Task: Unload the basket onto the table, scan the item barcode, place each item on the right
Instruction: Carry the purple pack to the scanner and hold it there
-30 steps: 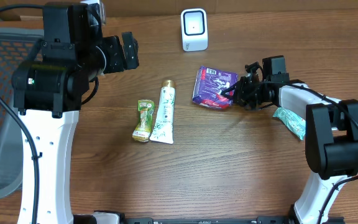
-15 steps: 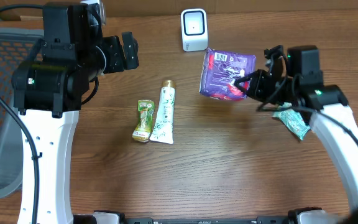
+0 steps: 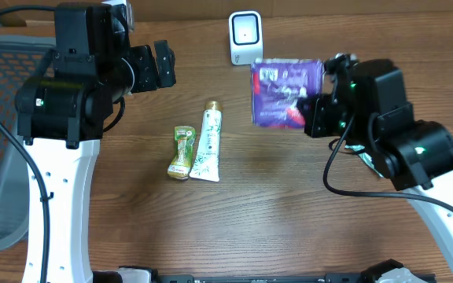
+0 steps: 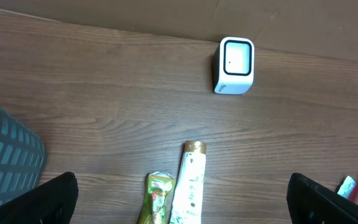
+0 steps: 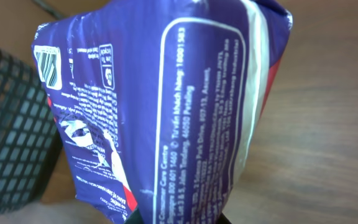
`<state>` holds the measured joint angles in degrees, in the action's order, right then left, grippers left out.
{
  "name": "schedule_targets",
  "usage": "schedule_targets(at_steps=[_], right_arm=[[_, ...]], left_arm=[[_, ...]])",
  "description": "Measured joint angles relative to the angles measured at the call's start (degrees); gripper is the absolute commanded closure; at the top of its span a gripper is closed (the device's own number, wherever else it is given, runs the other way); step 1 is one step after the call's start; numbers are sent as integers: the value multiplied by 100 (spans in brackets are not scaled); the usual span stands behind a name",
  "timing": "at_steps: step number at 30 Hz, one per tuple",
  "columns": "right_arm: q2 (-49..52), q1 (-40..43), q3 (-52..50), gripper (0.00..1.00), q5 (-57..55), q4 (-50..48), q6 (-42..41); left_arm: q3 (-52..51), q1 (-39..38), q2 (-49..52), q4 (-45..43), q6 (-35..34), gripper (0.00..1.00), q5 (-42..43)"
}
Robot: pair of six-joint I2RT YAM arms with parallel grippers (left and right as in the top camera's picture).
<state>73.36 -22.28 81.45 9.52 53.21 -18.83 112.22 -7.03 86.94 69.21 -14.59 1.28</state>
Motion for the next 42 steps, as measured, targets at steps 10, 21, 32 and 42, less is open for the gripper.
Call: schedule_targets(at_steps=[10, 21, 32, 42], right_arm=[[1215, -37, 1287, 96, -804, 988, 96], [4686, -243, 4380, 96, -4105, 1075, 743], [5910, -621, 4391, 96, -6157, -2592, 4301], [6402, -621, 4391, 96, -5963, -3300, 6717]], left_arm=[[0, 0, 2, -7, 0, 0, -2], [0, 0, 13, -7, 0, 0, 2], [0, 0, 15, -2, 0, 0, 2], [0, 0, 15, 0, 0, 0, 0]])
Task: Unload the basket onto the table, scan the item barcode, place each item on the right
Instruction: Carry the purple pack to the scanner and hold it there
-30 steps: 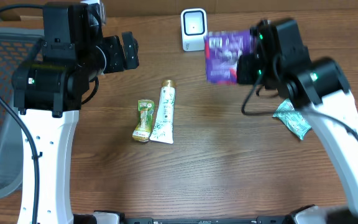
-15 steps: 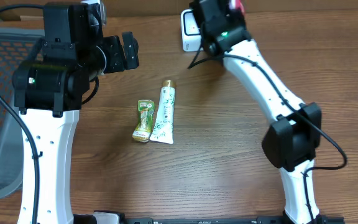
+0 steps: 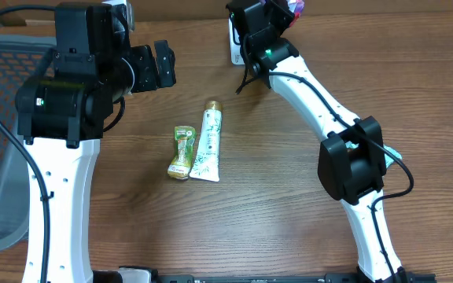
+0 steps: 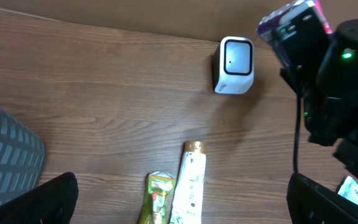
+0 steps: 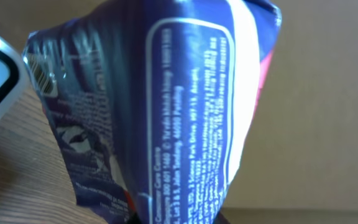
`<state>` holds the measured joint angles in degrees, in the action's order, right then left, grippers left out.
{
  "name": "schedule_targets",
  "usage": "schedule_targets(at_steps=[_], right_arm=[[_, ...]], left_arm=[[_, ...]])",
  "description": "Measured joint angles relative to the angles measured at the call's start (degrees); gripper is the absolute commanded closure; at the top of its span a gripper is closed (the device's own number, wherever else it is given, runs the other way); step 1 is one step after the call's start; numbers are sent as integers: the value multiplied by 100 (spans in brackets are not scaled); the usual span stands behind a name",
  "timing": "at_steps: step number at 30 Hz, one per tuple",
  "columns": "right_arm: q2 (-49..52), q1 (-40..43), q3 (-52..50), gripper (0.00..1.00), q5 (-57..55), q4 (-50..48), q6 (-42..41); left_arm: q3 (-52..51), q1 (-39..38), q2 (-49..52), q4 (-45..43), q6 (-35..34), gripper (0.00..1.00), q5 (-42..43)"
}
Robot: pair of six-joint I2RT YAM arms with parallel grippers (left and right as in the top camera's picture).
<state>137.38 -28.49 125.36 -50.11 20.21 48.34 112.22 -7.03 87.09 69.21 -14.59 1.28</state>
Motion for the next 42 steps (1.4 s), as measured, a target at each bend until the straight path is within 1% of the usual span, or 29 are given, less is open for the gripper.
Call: schedule_targets(at_steps=[2, 5, 11, 18, 26, 28, 33, 42], right_arm=[[114, 0, 0, 96, 63, -319, 334], [168, 0, 0, 96, 129, -573, 588], [264, -9, 0, 96, 70, -647, 721], [328, -186, 0, 96, -505, -1397, 752], [330, -538, -2, 96, -859, -1283, 551], [330, -529, -39, 96, -964, -1281, 494], [343, -450, -280, 96, -1075, -857, 223], [358, -361, -291, 96, -1023, -861, 87]], left_arm=[[0, 0, 0, 0, 0, 1, 0], [0, 0, 0, 0, 0, 0, 0], [0, 0, 0, 0, 0, 0, 0], [0, 0, 0, 0, 0, 0, 0], [0, 0, 0, 0, 0, 0, 0], [0, 0, 0, 0, 0, 0, 0], [0, 0, 15, 0, 0, 0, 0], [0, 0, 20, 0, 0, 0, 0]])
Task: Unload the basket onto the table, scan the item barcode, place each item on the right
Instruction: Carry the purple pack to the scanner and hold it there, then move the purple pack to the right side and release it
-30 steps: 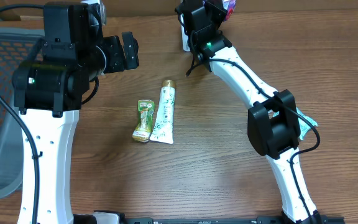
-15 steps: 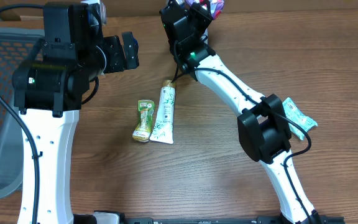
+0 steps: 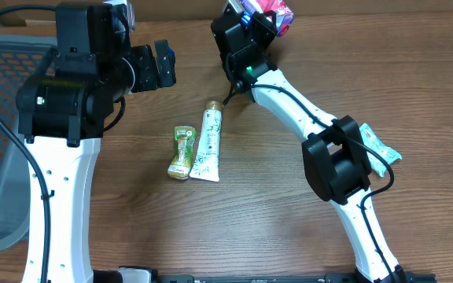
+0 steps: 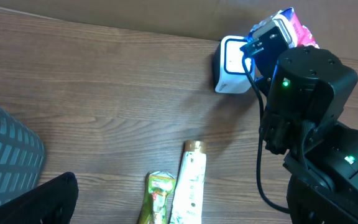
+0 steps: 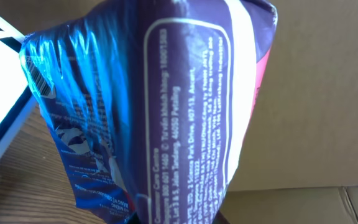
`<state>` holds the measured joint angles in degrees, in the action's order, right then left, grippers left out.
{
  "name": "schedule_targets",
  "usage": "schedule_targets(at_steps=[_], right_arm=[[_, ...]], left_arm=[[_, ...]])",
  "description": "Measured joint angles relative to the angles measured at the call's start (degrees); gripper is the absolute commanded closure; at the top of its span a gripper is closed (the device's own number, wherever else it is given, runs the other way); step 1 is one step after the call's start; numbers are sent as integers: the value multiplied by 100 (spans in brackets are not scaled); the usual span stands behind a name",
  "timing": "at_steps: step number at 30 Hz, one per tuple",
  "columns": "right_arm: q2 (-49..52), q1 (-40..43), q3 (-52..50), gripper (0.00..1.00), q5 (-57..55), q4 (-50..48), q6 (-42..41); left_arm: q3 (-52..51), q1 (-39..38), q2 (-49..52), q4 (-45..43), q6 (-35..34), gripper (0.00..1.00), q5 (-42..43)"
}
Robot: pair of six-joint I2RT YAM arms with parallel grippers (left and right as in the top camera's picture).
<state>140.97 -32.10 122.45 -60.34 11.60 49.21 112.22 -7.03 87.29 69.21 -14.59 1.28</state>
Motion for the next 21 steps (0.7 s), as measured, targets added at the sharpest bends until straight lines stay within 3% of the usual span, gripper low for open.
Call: schedule_targets(at_steps=[9, 15, 21], right_arm=[[-9, -2, 0, 96, 37, 146, -22], [-612, -192, -96, 96, 831, 2081, -894], [-2546, -168, -111, 96, 3047, 4089, -2671]], left_arm=[[0, 0, 0, 0, 0, 1, 0], [0, 0, 0, 2, 0, 0, 0], [0, 0, 0, 0, 0, 0, 0]])
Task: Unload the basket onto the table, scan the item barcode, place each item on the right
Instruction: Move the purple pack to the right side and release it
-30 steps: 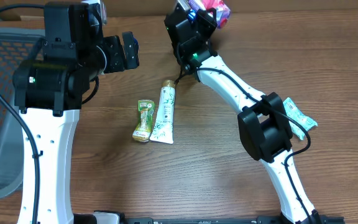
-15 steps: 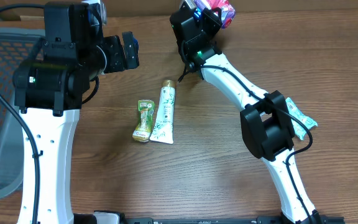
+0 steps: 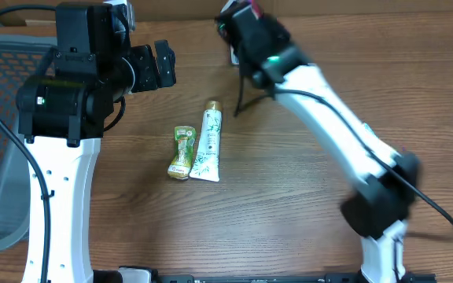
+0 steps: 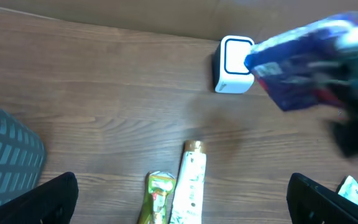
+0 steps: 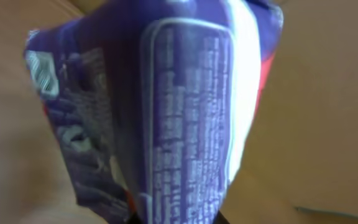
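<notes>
My right gripper (image 5: 176, 218) is shut on a purple snack packet (image 5: 148, 118), which fills the right wrist view; its barcode (image 5: 42, 74) sits at the upper left, blurred. In the left wrist view the purple packet (image 4: 303, 59) is a blur just right of the white barcode scanner (image 4: 235, 65). From overhead the right arm (image 3: 321, 94) is smeared with motion, its gripper (image 3: 246, 20) at the far edge over the scanner (image 3: 233, 53). My left gripper (image 3: 163, 64) hangs open at the left, empty (image 4: 180, 190).
A white toothpaste tube (image 3: 207, 141) and a small green packet (image 3: 181, 153) lie side by side mid-table. A teal wrapper (image 4: 352, 186) lies to the right. A grey mesh basket stands at the left edge. A brown wall runs behind the scanner.
The right arm has shifted and now shows as a blur. The packet, then behind the scanner's right top with blue light on it, is now lower at the scanner's right, without the glow.
The right gripper first held the purple packet over the table's right half. Then it had carried it to the scanner at the far edge. Then the packet was close to the scanner, lit blue. Now it is blurred beside the scanner. The left arm never moved.
</notes>
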`<state>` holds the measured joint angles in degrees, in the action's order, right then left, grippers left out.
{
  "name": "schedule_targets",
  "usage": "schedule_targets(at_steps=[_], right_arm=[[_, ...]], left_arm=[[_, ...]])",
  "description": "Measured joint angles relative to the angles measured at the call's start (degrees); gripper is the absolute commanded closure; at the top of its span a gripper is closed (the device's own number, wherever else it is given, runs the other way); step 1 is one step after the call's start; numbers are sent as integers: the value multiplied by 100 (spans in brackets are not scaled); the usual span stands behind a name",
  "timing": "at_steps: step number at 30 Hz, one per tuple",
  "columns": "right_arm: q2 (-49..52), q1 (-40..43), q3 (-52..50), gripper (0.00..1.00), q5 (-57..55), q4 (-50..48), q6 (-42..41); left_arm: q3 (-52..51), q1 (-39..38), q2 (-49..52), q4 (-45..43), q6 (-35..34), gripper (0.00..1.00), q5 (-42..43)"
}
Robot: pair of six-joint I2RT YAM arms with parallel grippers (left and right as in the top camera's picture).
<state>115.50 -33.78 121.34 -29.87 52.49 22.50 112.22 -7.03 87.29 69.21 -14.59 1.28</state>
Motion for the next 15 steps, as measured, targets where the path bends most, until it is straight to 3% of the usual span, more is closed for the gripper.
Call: schedule_targets(at_steps=[3, 7, 11, 15], right_arm=[[-1045, 225, 59, 96, 1733, 1029, -949], [-1414, 678, 96, 96, 3064, 2326, -1722], [-1276, 1152, -227, 96, 2573, 3427, -2734], [-1211, 1517, -1416, 96, 2315, 3259, -3331]], left_arm=[[0, 0, 0, 2, 0, 0, 0], [0, 0, 0, 0, 0, 0, 2], [0, 0, 0, 2, 0, 1, 0], [0, 0, 0, -4, 0, 0, 0]])
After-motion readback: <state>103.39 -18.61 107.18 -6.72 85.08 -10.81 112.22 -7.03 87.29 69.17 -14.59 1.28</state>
